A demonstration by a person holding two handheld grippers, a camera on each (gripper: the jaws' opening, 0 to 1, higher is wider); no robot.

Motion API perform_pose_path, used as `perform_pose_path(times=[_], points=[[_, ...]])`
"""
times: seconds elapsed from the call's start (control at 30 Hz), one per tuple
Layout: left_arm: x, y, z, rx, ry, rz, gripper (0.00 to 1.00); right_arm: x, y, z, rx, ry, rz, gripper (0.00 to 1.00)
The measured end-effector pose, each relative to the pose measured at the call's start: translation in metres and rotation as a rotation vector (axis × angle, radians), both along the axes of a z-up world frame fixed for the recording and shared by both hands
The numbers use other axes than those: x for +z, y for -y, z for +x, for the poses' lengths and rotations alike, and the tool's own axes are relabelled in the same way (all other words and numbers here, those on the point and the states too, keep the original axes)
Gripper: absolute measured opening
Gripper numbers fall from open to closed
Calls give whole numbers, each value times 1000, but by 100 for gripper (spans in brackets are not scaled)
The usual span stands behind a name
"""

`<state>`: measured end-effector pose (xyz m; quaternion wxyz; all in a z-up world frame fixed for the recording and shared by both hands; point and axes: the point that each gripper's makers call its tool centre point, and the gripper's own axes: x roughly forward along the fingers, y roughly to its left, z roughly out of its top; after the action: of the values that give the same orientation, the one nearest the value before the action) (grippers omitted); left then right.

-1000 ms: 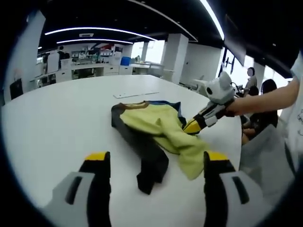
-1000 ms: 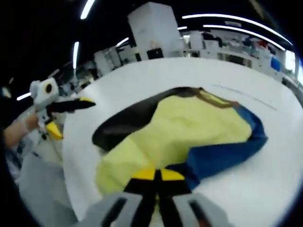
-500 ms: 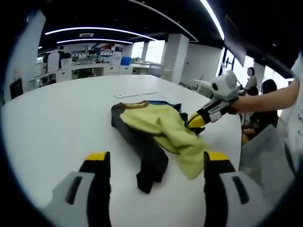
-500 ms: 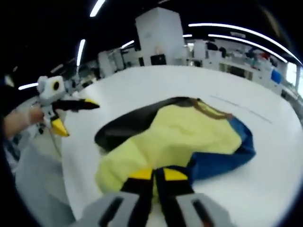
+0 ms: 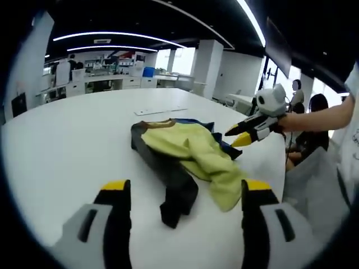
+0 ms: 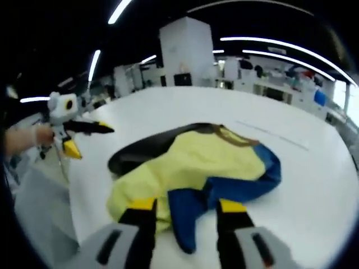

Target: Fold the garment on the visible template until the final outline fits inside the template.

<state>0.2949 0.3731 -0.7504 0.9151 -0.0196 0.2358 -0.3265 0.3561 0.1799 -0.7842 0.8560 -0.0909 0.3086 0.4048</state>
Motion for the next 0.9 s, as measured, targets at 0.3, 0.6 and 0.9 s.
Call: perform_pose_path(times=[0.3, 0.6, 0.9], points=[[-3, -1, -1, 3, -8, -2, 78, -5, 8, 0, 3, 41, -46, 51], [-4, -3, -1, 12, -13, -10, 78, 1, 6, 2, 12, 96, -50, 33], [-4, -2, -2, 12, -14, -11, 78, 1, -5, -3, 56, 140, -77, 14]])
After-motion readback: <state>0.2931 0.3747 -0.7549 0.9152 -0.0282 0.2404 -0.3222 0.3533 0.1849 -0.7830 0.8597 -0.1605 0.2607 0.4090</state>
